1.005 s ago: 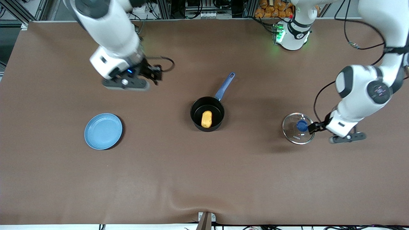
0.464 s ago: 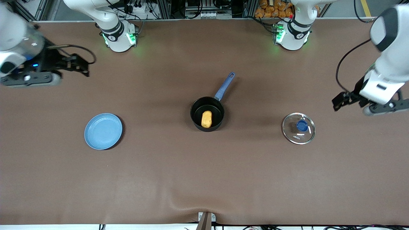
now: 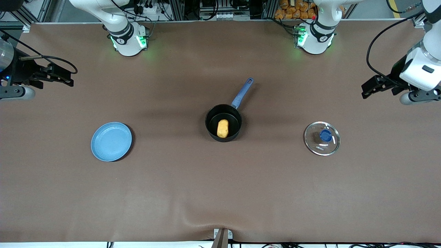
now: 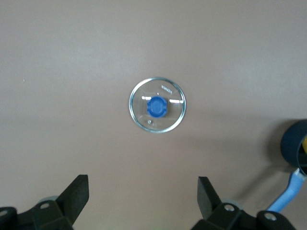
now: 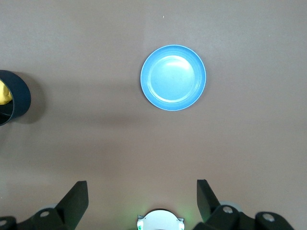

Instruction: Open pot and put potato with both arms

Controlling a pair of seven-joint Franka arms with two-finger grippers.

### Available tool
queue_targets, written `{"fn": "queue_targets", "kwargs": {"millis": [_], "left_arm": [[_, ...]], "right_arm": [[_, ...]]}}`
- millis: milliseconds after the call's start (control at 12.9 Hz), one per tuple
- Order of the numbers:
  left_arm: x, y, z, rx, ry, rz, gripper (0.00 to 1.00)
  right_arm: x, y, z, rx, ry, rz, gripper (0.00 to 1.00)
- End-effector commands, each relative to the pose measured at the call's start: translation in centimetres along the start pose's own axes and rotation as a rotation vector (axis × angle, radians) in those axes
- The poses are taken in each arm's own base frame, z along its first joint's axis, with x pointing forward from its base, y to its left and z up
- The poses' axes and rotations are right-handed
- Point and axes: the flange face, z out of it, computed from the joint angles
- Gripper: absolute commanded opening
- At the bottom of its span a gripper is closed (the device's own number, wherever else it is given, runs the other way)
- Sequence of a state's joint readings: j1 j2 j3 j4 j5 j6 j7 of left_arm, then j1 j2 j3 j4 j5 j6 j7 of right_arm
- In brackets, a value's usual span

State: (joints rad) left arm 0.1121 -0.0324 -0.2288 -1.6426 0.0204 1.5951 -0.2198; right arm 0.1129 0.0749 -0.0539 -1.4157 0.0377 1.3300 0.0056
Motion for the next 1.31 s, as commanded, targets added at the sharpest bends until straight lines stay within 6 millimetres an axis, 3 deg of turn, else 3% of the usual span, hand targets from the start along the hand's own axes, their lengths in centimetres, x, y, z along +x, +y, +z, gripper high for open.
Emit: {"fn": "queue_targets", "kwargs": {"millis": [0,464,696,928,1082,1237], "left_arm": [[-0.5,0.2,-1.3,-0.013,-0.011,0.017,1.00],[-1.4,-0.2,-3.4,-0.010,-0.012,0.010,1.00],[-1.7,-0.1,-3.6,-0.004,-0.028,0.013,1.00],[-1.6,-0.3,-3.7,-0.005,-0.026,0.009,1.00],[-1.6,-0.3,-3.9,-0.006,-0.027,0.009,1.00],[-1.6,-0.3,-3.9,-0.006,-0.029,0.009,1.00]], "right_arm": [[-0.6,-0.2,0.1,-0.002,-0.004,-0.006,1.00],[-0.5,0.4,0.1,-0.002,-0.007,0.001,1.00],[-0.7,2.7,0.7,0.016,-0.008,0.041,1.00],[-3.0,6.0,2.8,0.034,0.033,0.083,1.00],[-3.6,6.1,3.2,0.032,0.037,0.054,1.00],[-3.1,5.3,2.2,0.025,0.057,0.045,1.00]]}}
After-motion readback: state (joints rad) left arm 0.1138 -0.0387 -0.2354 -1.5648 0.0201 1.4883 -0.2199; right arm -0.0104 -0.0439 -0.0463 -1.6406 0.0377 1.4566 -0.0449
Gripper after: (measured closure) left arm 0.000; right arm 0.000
